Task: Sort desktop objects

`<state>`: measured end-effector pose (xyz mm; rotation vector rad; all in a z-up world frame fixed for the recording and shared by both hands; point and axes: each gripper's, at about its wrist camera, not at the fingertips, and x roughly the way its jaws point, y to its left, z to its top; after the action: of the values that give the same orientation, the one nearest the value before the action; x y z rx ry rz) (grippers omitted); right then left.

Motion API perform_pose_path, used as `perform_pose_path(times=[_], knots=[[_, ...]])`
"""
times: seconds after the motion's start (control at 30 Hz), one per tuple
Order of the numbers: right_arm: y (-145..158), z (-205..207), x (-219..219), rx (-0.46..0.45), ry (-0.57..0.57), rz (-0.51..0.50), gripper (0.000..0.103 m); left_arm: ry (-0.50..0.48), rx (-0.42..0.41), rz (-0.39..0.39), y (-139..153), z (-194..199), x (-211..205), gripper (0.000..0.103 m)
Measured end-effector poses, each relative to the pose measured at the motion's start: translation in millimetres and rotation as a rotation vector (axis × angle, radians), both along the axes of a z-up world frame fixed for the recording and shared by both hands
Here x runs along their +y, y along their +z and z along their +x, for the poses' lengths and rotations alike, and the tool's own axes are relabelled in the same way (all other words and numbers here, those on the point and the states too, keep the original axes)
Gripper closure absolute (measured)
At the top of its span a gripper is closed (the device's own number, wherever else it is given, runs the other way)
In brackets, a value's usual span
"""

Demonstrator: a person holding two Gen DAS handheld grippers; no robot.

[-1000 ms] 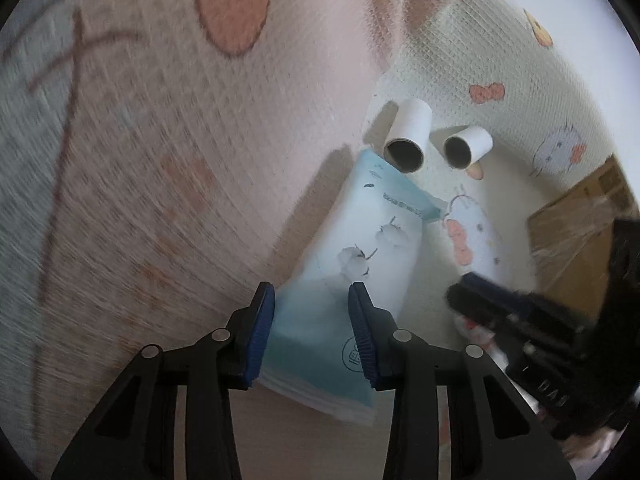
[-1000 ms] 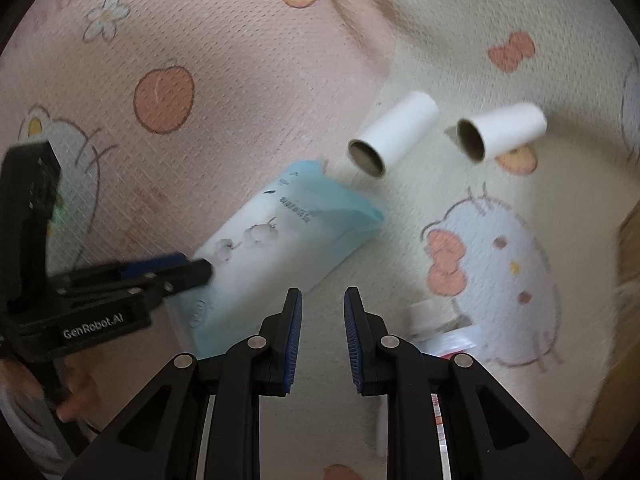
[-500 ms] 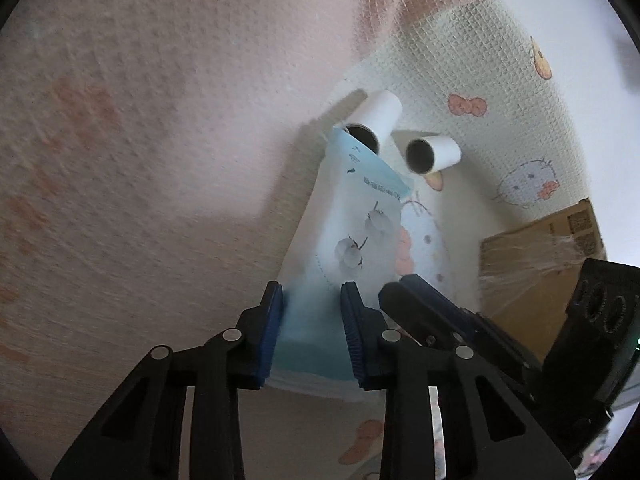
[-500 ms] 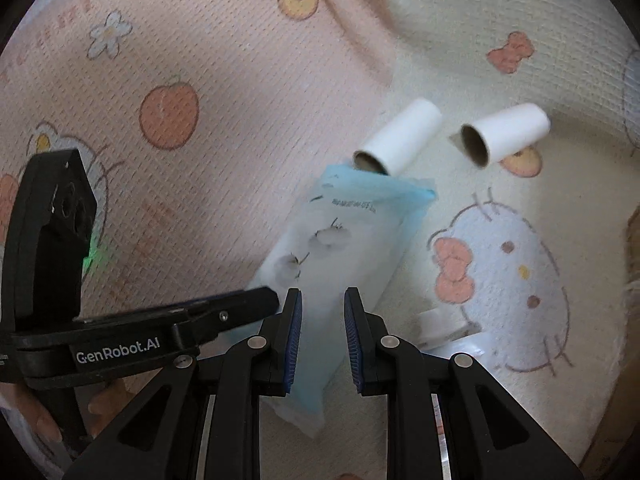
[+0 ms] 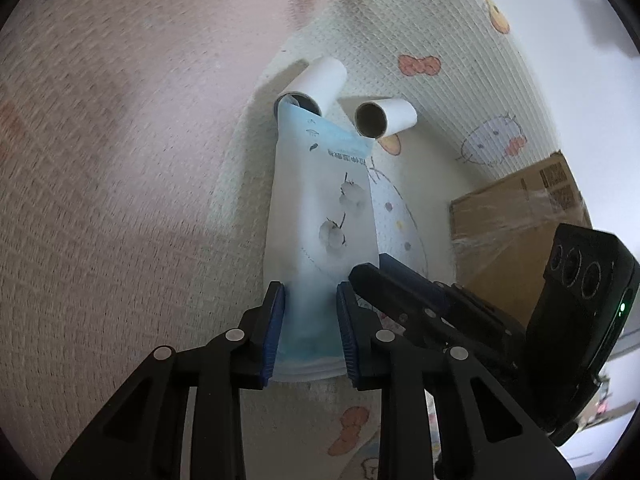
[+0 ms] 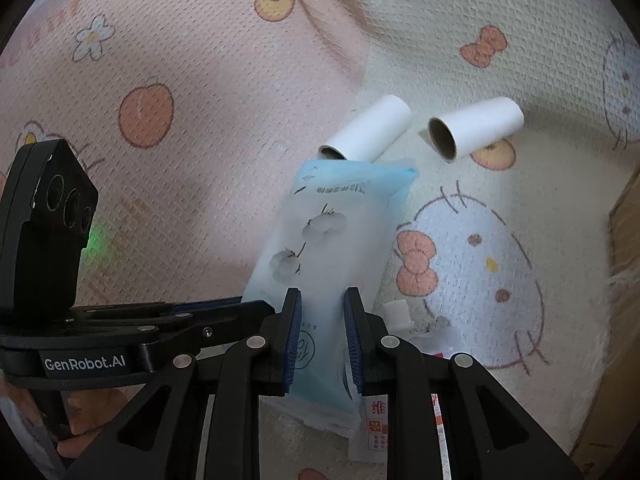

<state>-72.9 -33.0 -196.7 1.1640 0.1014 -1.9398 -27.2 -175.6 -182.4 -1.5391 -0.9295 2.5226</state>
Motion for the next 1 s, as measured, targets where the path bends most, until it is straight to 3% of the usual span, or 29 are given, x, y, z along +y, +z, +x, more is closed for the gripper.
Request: perform_pose_path(times=[0.33,0.5,0.57,0.67,0.8,1.0], knots=[[-11,6,22,-0.080,-0.092,-0.078,0.076,-0.027,0.015,-0.015,-1,1,0,0.075],[-15,7,27,-0.086,-0.125,-0.089,0.053,-0.023,0.008,0.022,-2,3,-11,0.075],[-16,8,27,-0.099,-0.123,-0.086,0.049,-0.007,0.009,0.028,-2,0,-13,0.075],[-16,9,23,-0.084,-0.119,-0.077,0.049,0.010,0.011,0.018,1,-2,-22,0.073],[-9,14,18,-0.021,-0.105,-0.033,0.049,0.005,0.005,0.008,0,-10,-28,0.060],[-7,13,8,-0.004,-0.074,-0.012,0.049,-0.009,-0.008,0.083,-11,-24,-32,0.056]])
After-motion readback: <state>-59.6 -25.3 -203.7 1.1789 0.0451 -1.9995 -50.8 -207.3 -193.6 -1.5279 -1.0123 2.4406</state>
